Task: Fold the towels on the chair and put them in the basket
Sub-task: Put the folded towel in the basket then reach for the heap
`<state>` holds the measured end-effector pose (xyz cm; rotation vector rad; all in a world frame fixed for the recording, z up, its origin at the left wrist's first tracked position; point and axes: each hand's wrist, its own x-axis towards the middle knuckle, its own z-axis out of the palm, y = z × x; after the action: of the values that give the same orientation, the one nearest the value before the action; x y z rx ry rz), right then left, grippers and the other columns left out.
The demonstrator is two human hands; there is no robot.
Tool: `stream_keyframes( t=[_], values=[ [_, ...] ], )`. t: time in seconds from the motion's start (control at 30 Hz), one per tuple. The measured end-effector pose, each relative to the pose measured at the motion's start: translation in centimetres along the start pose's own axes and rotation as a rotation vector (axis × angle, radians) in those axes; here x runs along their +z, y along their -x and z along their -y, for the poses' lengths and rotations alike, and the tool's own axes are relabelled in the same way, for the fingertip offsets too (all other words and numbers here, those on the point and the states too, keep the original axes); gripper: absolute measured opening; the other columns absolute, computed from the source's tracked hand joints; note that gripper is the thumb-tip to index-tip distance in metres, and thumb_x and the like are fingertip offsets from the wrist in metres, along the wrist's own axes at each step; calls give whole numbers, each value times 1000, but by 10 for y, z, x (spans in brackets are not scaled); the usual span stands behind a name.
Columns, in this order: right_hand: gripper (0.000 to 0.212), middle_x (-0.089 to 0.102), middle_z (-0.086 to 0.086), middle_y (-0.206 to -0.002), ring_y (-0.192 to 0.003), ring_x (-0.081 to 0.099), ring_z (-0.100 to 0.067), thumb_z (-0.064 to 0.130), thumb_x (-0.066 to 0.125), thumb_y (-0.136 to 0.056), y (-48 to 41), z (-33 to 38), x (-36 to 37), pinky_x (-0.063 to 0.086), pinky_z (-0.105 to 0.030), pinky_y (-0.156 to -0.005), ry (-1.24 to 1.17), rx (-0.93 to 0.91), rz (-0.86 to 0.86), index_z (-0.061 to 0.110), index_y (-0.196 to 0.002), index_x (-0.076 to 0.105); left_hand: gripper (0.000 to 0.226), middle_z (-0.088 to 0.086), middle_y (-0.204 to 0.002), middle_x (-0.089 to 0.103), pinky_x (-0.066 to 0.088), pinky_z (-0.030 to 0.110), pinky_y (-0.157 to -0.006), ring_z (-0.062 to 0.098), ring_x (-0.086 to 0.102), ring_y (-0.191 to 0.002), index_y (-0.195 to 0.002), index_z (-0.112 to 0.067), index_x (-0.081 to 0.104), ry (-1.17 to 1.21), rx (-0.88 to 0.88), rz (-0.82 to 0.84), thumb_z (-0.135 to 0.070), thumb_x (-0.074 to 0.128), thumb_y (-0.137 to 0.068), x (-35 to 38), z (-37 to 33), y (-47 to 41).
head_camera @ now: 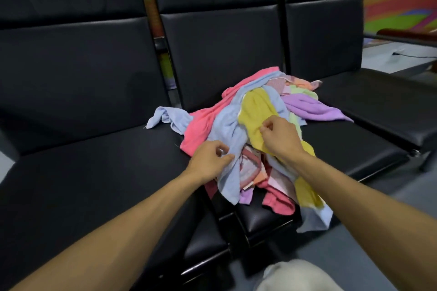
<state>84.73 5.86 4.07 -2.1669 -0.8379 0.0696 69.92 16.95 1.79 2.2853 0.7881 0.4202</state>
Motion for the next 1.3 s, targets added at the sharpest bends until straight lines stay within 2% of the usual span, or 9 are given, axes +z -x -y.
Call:
stream_keyframes(
  t=[0.2, 0.33, 0.5, 0.57, 0.63, 0.8, 1.03, 1.17, 1.3],
  values=[
    [20, 49, -7, -82, -75, 43, -18, 8, 39, -95, 18, 63, -14, 36, -31, -69, -479, -4, -24, -6, -94, 54, 47, -2, -115, 57, 43, 22, -84, 15, 57, -107, -127, -11, 58, 47, -35, 121, -35, 68, -87, -23, -3, 19],
    [23, 47, -7, -76, -70, 45, -18, 7, 37, -99, 43, 82, -22, 40, -32, -65, -671, 15, 21, 12, -82, 51, 20, 2, -95, 68, 45, 23, -74, 16, 60, -91, -103, -10, 71, 467, -191, 12, -24, 59, -94, -17, -16, 34],
    [18, 56, 0, -75, -60, 57, -5, 0, 41, -100, 95, 96, -33, 47, -21, -58, -704, -240, 509, 8, -92, 55, 56, 6, -78, 72, 53, 31, -74, 16, 68, -68, -87, -11, 72, 1159, -370, 148, -55, 40, -97, -68, -42, 49],
    [12, 56, -4, -80, -67, 57, -8, -1, 45, -98, 105, 95, -36, 48, -22, -62, -659, -299, 714, 3, -97, 56, 52, 3, -57, 65, 52, 23, -55, 10, 64, -52, -59, -11, 70, 1088, -317, 237, -35, 48, -99, -79, -45, 57],
    [7, 59, -8, -83, -74, 58, -15, 3, 52, -96, 110, 90, -36, 49, -25, -66, -629, -255, 832, 1, -94, 59, 27, 5, -62, 66, 53, 23, -52, 13, 65, -56, -69, -9, 68, 958, -314, 198, -11, 57, -94, -90, -50, 70],
    [9, 65, -3, -84, -73, 58, -16, 19, 64, -91, 100, 60, -9, 45, -27, -61, -475, 59, 184, 11, -89, 64, 30, 24, -110, 65, 50, 47, -96, 36, 65, -102, -113, 4, 61, 805, -279, 127, 1, 57, -83, -111, -32, 86],
    [85, 39, -21, -143, -131, 40, -38, 37, 74, -81, 48, 29, 25, 38, -47, -104, -161, 302, 12, 2, -143, 29, 29, 11, -91, 54, 40, 36, -73, 24, 49, -82, -93, -15, 59, 604, -359, 232, -11, 53, -65, -108, 6, 94],
    [17, 59, -11, -89, -93, 54, -28, 19, 63, -85, 41, 40, 31, 40, -33, -71, -179, 306, 8, 5, -93, 60, 31, 7, -98, 67, 53, 43, -87, 21, 63, -88, -103, -2, 66, 458, -342, 242, -22, 65, -80, -91, 16, 81],
    [17, 50, -3, -71, -73, 48, -16, 13, 50, -91, 37, 87, 18, 37, -28, -60, -589, 46, -94, 0, -79, 54, 69, 1, -111, 69, 55, 37, -90, 20, 68, -99, -117, -16, 62, 457, -318, 238, -57, 80, -64, -79, 8, 66]
  ],
)
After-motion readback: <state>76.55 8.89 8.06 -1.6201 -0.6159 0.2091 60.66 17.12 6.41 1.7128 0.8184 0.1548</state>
